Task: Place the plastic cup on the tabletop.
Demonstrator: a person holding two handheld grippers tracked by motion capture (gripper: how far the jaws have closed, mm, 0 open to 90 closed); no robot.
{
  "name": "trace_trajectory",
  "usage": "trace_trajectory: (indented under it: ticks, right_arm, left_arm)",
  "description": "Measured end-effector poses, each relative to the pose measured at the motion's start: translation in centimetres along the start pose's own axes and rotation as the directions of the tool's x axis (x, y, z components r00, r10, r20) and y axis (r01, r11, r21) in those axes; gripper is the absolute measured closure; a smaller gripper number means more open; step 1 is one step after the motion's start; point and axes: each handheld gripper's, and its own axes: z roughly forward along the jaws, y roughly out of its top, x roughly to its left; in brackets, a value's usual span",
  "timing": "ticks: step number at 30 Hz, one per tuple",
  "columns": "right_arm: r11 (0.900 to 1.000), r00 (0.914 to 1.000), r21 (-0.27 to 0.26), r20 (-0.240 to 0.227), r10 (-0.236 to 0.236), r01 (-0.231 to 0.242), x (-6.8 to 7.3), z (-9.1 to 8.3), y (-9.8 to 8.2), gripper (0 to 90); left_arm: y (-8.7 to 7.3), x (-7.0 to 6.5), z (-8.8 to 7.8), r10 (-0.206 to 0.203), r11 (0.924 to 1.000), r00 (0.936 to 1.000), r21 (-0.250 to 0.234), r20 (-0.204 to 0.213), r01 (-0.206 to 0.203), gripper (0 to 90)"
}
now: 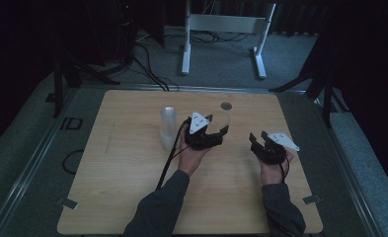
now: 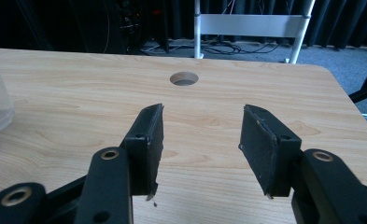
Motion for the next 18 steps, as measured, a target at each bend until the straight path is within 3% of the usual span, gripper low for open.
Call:
trace_trajectory:
  ticks: [18]
  right_arm:
    - [1.0,0.9999,0.003,0.007,0.008,-0.008,-0.2,-0.1,-0.2,48.9]
  left_arm:
    - [-1.2,0.3,-0.7,0.009,0.9999,0.9997,-0.006,-0.023,-0.009,29.4]
